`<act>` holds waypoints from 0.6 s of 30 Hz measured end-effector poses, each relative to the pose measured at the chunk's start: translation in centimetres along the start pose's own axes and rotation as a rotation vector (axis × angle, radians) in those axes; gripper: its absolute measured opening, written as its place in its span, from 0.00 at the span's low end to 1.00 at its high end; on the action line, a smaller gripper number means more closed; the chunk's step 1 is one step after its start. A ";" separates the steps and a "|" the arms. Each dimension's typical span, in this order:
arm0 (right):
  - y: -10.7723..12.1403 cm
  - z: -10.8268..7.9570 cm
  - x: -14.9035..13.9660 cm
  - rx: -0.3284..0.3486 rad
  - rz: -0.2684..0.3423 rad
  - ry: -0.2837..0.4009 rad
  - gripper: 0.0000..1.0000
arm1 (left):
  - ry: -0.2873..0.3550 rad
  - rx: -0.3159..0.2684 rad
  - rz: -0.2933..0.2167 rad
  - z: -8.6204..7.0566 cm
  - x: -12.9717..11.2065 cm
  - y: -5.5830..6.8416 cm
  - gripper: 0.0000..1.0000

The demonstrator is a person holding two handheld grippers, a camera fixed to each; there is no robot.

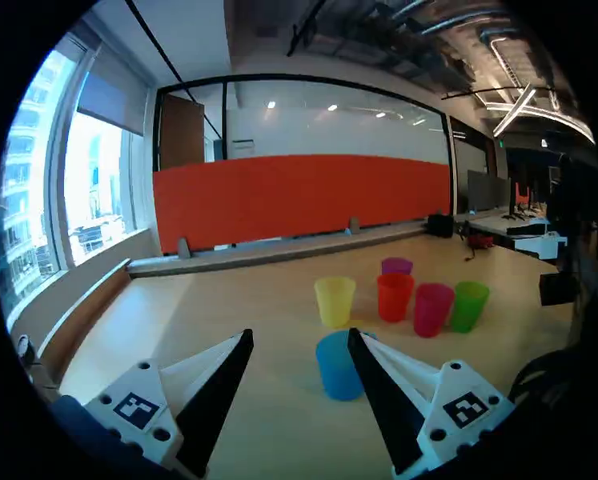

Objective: Pour water

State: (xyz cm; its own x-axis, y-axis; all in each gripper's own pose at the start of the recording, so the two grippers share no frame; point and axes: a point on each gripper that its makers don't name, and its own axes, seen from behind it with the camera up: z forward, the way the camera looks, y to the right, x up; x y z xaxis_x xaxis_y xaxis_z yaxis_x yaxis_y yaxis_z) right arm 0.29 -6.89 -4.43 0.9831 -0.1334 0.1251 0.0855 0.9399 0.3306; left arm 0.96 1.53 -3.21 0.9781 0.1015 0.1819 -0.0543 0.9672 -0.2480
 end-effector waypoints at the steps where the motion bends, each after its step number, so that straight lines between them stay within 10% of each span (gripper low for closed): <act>1: 0.3 0.0 0.6 -0.018 0.002 0.021 1.00 | 0.023 0.012 -0.003 -0.1 0.7 -0.1 0.87; 18: 5.9 -1.6 7.1 -0.347 0.090 0.274 1.00 | 0.258 0.146 -0.057 -1.1 8.1 -0.7 0.87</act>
State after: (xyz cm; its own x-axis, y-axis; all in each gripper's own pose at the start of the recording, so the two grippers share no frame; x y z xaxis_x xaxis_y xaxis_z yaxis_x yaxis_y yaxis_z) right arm 8.04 -1.76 -3.04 0.9917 -0.0022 -0.1288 0.0010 1.0000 -0.0092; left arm 9.09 1.47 -2.58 0.9981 0.0020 -0.0613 -0.0082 0.9948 -0.1014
